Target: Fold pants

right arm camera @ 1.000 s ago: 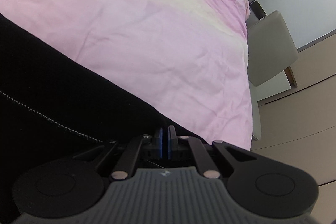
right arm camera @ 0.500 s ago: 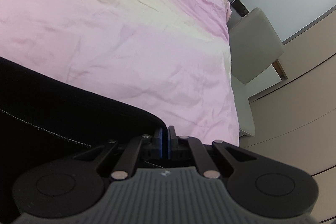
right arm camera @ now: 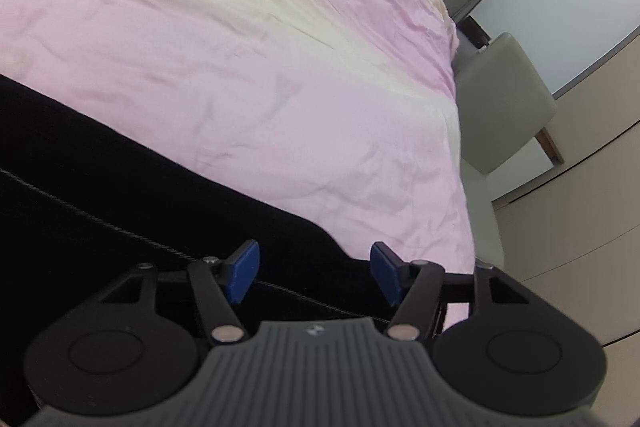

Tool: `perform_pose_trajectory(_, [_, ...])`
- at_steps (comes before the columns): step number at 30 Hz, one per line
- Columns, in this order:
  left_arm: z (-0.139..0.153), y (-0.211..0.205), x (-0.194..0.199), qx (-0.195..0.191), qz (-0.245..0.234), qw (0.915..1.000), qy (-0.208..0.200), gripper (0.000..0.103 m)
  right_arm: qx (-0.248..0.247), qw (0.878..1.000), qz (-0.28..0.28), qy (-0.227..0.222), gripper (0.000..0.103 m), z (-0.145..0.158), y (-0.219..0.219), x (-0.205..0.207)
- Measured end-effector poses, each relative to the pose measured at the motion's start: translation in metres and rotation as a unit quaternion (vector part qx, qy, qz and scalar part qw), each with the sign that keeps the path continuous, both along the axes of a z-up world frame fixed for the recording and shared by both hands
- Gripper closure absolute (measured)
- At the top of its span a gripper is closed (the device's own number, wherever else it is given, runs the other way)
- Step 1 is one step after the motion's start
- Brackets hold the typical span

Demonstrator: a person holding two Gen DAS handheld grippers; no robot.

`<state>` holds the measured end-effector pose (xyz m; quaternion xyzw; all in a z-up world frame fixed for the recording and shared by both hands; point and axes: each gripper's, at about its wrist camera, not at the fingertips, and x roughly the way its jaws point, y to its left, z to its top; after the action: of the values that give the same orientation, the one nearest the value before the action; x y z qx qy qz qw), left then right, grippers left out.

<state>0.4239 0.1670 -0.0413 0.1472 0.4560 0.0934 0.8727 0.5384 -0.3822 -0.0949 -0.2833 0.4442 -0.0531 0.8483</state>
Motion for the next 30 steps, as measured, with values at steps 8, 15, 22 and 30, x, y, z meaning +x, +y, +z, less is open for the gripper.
perform_pose_trajectory(8, [0.013, 0.035, -0.061, -0.012, 0.007, 0.9995, 0.028, 0.029, 0.142, 0.987, 0.024, 0.07, 0.043, 0.017, 0.066, -0.052])
perform_pose_trajectory(15, [-0.038, 0.009, -0.1, 0.039, 0.074, 0.996, -0.031, 0.046, 0.203, 0.969, 0.076, 0.116, 0.054, 0.006, 0.163, -0.076])
perform_pose_trajectory(22, [-0.063, 0.015, -0.092, -0.02, 0.131, 0.9895, -0.057, 0.047, 0.203, 0.967, 0.09, 0.121, 0.073, -0.015, 0.248, -0.065])
perform_pose_trajectory(30, [-0.086, 0.025, -0.075, -0.055, 0.128, 0.989, -0.05, 0.047, 0.175, 0.974, 0.038, 0.14, 0.073, -0.06, 0.285, -0.028])
